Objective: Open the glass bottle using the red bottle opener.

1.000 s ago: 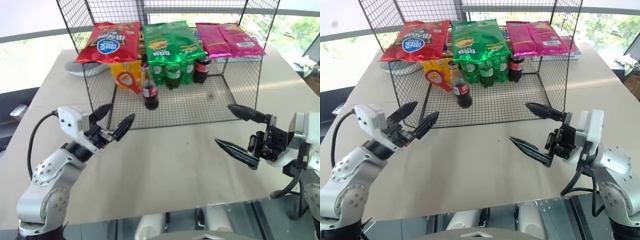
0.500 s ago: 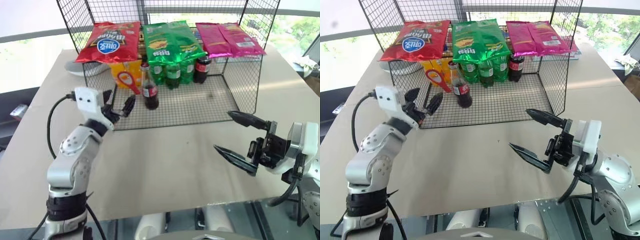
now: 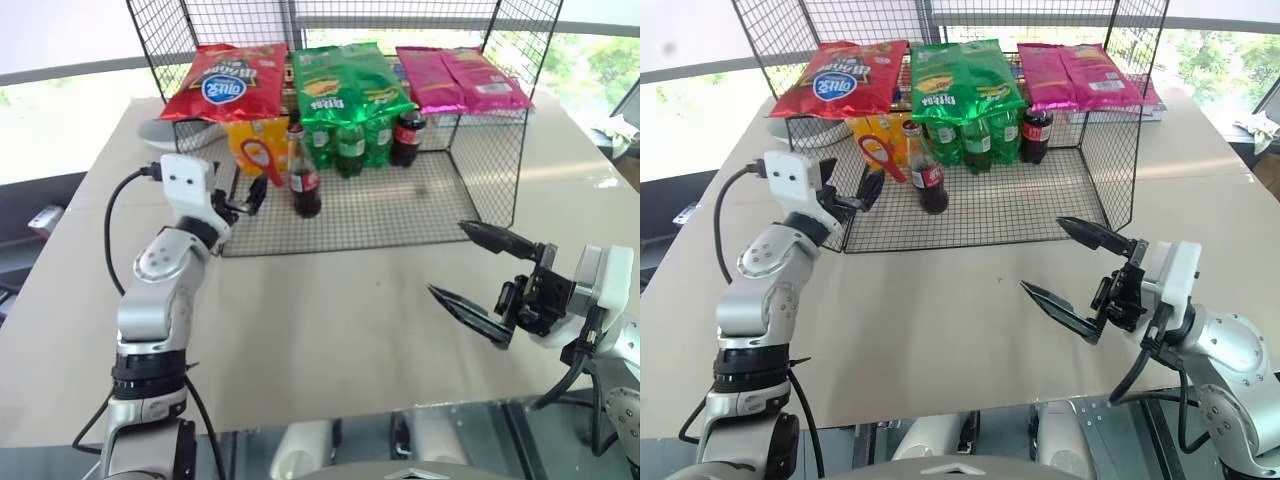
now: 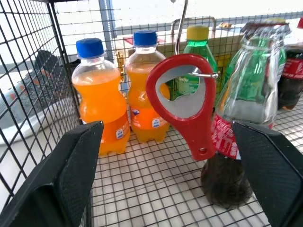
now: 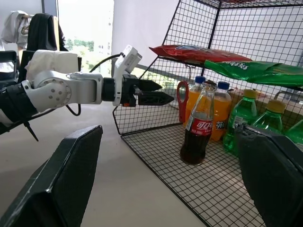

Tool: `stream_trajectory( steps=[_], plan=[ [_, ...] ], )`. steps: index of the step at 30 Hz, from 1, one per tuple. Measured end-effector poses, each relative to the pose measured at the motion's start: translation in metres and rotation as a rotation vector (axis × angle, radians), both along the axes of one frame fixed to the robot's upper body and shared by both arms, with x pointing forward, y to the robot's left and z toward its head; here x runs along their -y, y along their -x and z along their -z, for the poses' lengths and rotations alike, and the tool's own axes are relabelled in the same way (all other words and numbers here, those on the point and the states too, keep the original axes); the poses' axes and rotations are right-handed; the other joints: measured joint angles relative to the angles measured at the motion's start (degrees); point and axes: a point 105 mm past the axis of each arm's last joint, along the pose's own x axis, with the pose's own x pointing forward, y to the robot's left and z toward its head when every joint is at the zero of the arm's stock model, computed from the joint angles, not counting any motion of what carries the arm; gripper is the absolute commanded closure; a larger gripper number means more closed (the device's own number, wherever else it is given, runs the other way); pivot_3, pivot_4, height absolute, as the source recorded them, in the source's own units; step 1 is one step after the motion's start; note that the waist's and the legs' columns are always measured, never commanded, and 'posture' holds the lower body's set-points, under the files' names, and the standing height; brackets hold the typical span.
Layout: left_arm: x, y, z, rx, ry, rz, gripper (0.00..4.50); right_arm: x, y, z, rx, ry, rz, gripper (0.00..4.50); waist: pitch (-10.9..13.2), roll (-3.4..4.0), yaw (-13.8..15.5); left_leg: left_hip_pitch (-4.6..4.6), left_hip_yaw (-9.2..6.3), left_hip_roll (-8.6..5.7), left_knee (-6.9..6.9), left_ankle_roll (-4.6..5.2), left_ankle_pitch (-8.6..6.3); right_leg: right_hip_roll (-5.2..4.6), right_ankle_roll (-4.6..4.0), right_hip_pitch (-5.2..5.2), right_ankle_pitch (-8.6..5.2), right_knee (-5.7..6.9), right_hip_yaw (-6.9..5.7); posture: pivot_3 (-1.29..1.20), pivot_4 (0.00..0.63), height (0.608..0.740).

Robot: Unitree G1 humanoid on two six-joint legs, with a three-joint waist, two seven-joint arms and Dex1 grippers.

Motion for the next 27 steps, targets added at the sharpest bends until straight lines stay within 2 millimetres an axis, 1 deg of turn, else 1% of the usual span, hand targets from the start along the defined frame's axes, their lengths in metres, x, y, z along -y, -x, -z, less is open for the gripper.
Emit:
stream_trajectory(
  steps=[3, 7, 10, 12, 17, 23, 25, 26, 27],
  plan=[
    [0.002, -0.005, -0.001, 0.01, -0.015, 0.009, 0.04, 0.0, 0.0, 0.001, -0.006, 0.0, 0.002, 0.0, -0.01, 0.0, 0.38, 0.05, -0.1, 0.08, 0.0, -0.02, 0.04, 0.08, -0.05, 0.09, 0.03, 0.01, -0.11, 0.0, 0.15, 0.74],
    [0.008, -0.007, -0.008, 0.041, -0.025, 0.027, 0.04, 0.001, 0.002, 0.006, -0.025, 0.005, 0.011, 0.0, -0.03, 0.01, 0.39, 0.03, -0.08, 0.08, 0.01, -0.03, 0.05, 0.09, -0.07, 0.09, 0.04, 0.01, -0.1, 0.0, 0.15, 0.74],
    [0.016, -0.005, 0.003, 0.011, -0.039, 0.068, 0.04, 0.001, 0.003, 0.007, -0.031, 0.007, 0.013, 0.0, -0.01, -0.01, 0.1, -0.05, 0.0, 0.07, 0.01, -0.28, 0.19, 0.08, -0.05, 0.05, 0.04, -0.08, -0.01, 0.0, 0.15, 0.74],
    [0.017, -0.004, 0.01, -0.013, -0.041, 0.077, 0.04, 0.001, 0.005, 0.008, -0.031, 0.011, 0.013, 0.0, 0.0, -0.02, -0.12, -0.09, 0.08, 0.07, 0.0, -0.28, 0.18, 0.07, -0.04, -0.03, 0.03, -0.1, 0.08, 0.0, 0.15, 0.74],
    [0.019, -0.005, 0.013, -0.025, -0.012, 0.07, 0.04, 0.0, 0.006, 0.008, -0.024, 0.018, 0.015, 0.0, 0.02, -0.06, -0.07, -0.12, 0.08, 0.07, -0.01, -0.27, 0.16, 0.06, -0.03, -0.06, 0.03, -0.13, 0.06, 0.0, 0.15, 0.74],
    [0.019, -0.013, 0.001, -0.002, 0.015, 0.045, 0.04, 0.0, 0.006, 0.008, -0.021, 0.02, 0.015, 0.0, 0.06, -0.13, 0.06, -0.09, 0.07, 0.08, -0.01, -0.03, 0.03, 0.13, -0.03, -0.05, 0.03, -0.1, 0.04, 0.0, 0.15, 0.74],
    [0.018, -0.015, 0.001, -0.004, 0.016, 0.039, 0.53, 0.0, 0.006, 0.008, -0.021, 0.021, 0.015, 0.0, 0.06, -0.13, 0.03, -0.08, 0.08, 0.08, -0.01, -0.04, 0.03, 0.13, -0.03, -0.04, 0.03, -0.09, 0.05, 0.0, 0.15, 0.74],
    [0.017, -0.017, 0.002, -0.007, 0.017, 0.034, 1.03, 0.0, 0.005, 0.008, -0.02, 0.021, 0.016, 0.0, 0.06, -0.13, 0.03, -0.08, 0.08, 0.07, -0.01, -0.06, 0.04, 0.16, -0.03, -0.05, 0.03, -0.09, 0.05, 0.0, 0.15, 0.74],
    [0.016, -0.018, 0.002, -0.007, 0.017, 0.033, 1.27, 0.0, 0.005, 0.007, -0.02, 0.021, 0.016, 0.0, 0.06, -0.13, 0.02, -0.08, 0.08, 0.07, -0.01, -0.06, 0.05, 0.16, -0.03, -0.05, 0.03, -0.09, 0.05, 0.0, 0.15, 0.74]
  ],
)
